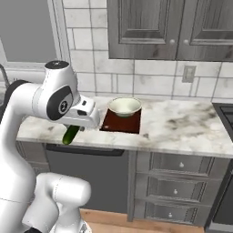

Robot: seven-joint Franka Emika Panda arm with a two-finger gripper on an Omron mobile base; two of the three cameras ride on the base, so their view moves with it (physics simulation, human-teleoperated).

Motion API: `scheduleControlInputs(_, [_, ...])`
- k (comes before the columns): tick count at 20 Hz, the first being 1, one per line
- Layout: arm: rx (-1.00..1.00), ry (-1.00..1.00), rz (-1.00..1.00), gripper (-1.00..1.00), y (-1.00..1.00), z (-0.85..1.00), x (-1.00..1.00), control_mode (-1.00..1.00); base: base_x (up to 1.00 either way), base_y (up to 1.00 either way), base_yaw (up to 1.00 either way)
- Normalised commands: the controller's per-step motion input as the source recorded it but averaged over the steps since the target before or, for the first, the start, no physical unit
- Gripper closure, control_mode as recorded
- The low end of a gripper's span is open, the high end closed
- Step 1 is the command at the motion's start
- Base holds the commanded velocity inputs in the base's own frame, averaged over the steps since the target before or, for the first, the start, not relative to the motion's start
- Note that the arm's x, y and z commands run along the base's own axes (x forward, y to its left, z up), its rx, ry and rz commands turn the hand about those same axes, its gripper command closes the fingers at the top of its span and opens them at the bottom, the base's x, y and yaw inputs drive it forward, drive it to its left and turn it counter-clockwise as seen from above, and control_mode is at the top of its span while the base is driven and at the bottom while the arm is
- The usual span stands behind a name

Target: Place the two vegetables and bowl onto the tray for setting up a vegetable dip station.

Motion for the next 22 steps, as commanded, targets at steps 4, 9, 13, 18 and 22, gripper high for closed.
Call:
scheduleControlInputs(4, [0.00, 0.00, 0.00, 1.00, 0.00, 0.00, 0.00, 1.00, 0.12, -0.51, 0.00])
scheduleControlInputs(9, [0.00, 0.00, 0.00, 1.00, 0.00, 0.00, 0.00, 1.00, 0.40, -0.32, 0.00])
scheduleControlInputs(13, [0.00, 0.00, 0.00, 1.00, 0.00, 0.00, 0.00, 1.00, 0.51, -0.14, 0.00])
scheduleControlInputs(18, [0.00, 0.00, 0.00, 1.00, 0.00, 0.00, 0.00, 1.00, 0.53, -0.02, 0.00])
scheduleControlInputs(22, [0.00, 0.00, 0.00, 1.00, 0.00, 0.00, 0.00, 1.00, 0.54, 0.00, 0.00])
